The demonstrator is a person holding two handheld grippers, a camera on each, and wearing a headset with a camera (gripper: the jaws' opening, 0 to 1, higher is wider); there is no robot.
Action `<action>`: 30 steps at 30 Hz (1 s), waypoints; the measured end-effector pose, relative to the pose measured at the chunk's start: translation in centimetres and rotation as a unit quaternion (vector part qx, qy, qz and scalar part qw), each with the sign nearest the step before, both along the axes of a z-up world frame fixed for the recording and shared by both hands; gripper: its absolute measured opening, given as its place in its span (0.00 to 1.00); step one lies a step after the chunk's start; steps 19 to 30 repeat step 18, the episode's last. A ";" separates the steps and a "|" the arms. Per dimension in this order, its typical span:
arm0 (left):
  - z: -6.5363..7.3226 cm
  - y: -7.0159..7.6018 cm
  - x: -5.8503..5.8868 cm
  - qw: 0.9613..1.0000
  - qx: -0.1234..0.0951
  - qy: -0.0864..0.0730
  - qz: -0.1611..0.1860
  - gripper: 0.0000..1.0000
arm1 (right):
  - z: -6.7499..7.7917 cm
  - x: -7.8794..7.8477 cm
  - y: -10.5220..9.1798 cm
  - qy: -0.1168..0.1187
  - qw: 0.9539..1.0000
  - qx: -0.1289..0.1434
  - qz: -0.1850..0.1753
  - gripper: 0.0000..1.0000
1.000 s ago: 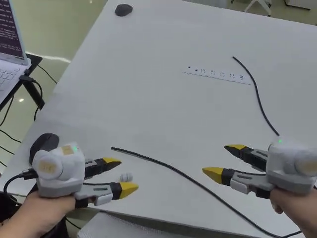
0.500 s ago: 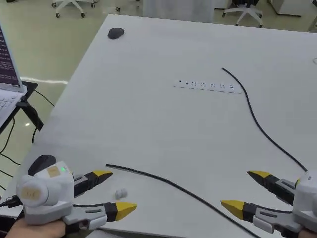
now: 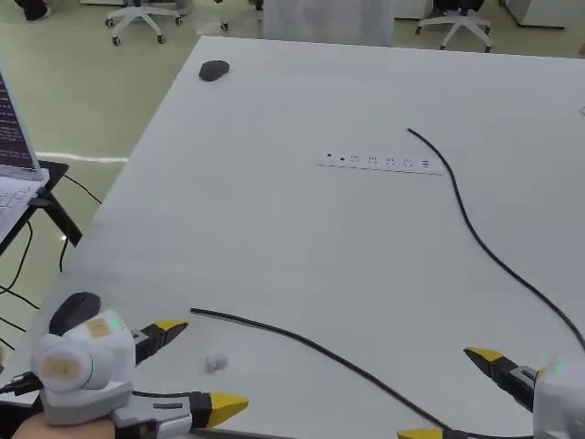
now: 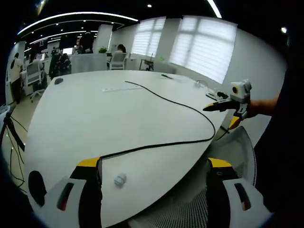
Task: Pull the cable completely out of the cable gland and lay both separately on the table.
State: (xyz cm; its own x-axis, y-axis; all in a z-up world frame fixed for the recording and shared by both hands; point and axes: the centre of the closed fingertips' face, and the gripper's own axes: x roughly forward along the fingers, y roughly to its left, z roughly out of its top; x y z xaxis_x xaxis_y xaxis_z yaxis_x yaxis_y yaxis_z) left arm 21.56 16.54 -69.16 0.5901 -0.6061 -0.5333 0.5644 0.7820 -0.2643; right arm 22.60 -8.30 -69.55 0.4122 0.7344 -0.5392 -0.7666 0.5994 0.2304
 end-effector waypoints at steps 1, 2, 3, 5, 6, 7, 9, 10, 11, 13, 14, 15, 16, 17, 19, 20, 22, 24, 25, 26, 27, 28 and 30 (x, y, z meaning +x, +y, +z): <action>-0.2 0.0 -0.1 1.000 0.004 0.004 0.000 0.94 | 0.1 0.0 0.0 -0.001 1.000 0.002 0.001 0.99; -0.4 0.0 -0.3 1.000 0.010 0.009 -0.001 0.95 | 0.2 0.0 0.1 0.002 1.000 0.003 0.003 0.99; -0.5 -0.1 -0.4 1.000 0.009 0.010 0.000 0.97 | 0.2 0.0 0.1 0.004 1.000 0.004 0.005 0.99; -1.3 0.1 -0.9 0.999 0.015 0.037 0.002 0.99 | 0.2 0.0 0.0 0.004 1.000 0.004 0.007 0.99; -1.3 0.2 -0.8 0.999 0.017 0.035 0.006 0.99 | 0.3 0.1 -0.1 0.003 1.000 0.005 0.007 0.99; -1.5 0.4 -0.8 0.999 0.021 0.037 0.008 0.99 | 0.3 0.1 -0.1 0.004 1.000 0.007 0.007 0.99; -1.7 0.5 -1.0 0.999 0.026 0.045 0.010 0.99 | 0.1 0.0 -0.1 0.007 1.000 0.006 0.009 0.99; -1.9 0.6 -1.0 0.998 0.027 0.048 0.012 0.99 | 0.1 -0.1 -0.1 0.008 1.000 0.006 0.010 0.99; -1.9 0.6 -1.1 0.998 0.028 0.050 0.013 0.99 | 0.0 -0.3 -0.1 0.011 1.000 0.007 0.012 0.99; -1.8 0.6 -1.1 0.998 0.029 0.050 0.014 0.99 | -0.4 -0.5 -0.2 0.015 1.000 0.003 0.015 0.99; -1.9 0.7 -1.1 0.998 0.030 0.052 0.015 0.99 | -0.5 -0.6 -0.2 0.016 1.000 0.001 0.017 0.99; -1.9 0.7 -1.1 0.998 0.030 0.052 0.016 0.99 | -0.6 -0.6 -0.2 0.017 1.000 0.000 0.017 0.99; -1.9 0.7 -1.1 0.998 0.030 0.052 0.016 0.99 | -0.9 -0.7 -0.2 0.025 1.000 0.001 0.015 0.99; -1.9 0.7 -1.1 0.998 0.029 0.054 0.017 0.99 | -1.0 -0.7 -0.3 0.030 0.999 0.001 0.012 0.99; -2.0 0.7 -1.2 0.998 0.029 0.058 0.016 0.99 | -1.0 -0.7 -0.3 0.033 0.999 0.000 0.012 0.99; -2.0 0.7 -1.2 0.998 0.029 0.058 0.016 0.99 | -1.0 -0.7 -0.3 0.033 0.999 0.000 0.012 0.99; -2.0 0.7 -1.2 0.998 0.029 0.058 0.016 0.99 | -1.0 -0.7 -0.3 0.033 0.999 0.000 0.012 0.99; -2.0 0.7 -1.2 0.998 0.029 0.058 0.016 0.99 | -1.0 -0.7 -0.3 0.033 0.999 0.000 0.012 0.99; -2.0 0.7 -1.2 0.998 0.029 0.058 0.016 0.99 | -1.0 -0.7 -0.3 0.033 0.999 0.000 0.012 0.99; -2.0 0.7 -1.2 0.998 0.029 0.058 0.016 0.99 | -1.0 -0.7 -0.3 0.033 0.999 0.000 0.012 0.99; -2.0 0.7 -1.2 0.998 0.029 0.058 0.016 0.99 | -1.0 -0.7 -0.3 0.033 0.999 0.000 0.012 0.99; -2.0 0.7 -1.2 0.998 0.029 0.058 0.016 0.99 | -1.0 -0.7 -0.3 0.033 0.999 0.000 0.012 0.99; -2.0 0.7 -1.2 0.998 0.029 0.058 0.016 0.99 | -1.0 -0.7 -0.3 0.033 0.999 0.000 0.012 0.99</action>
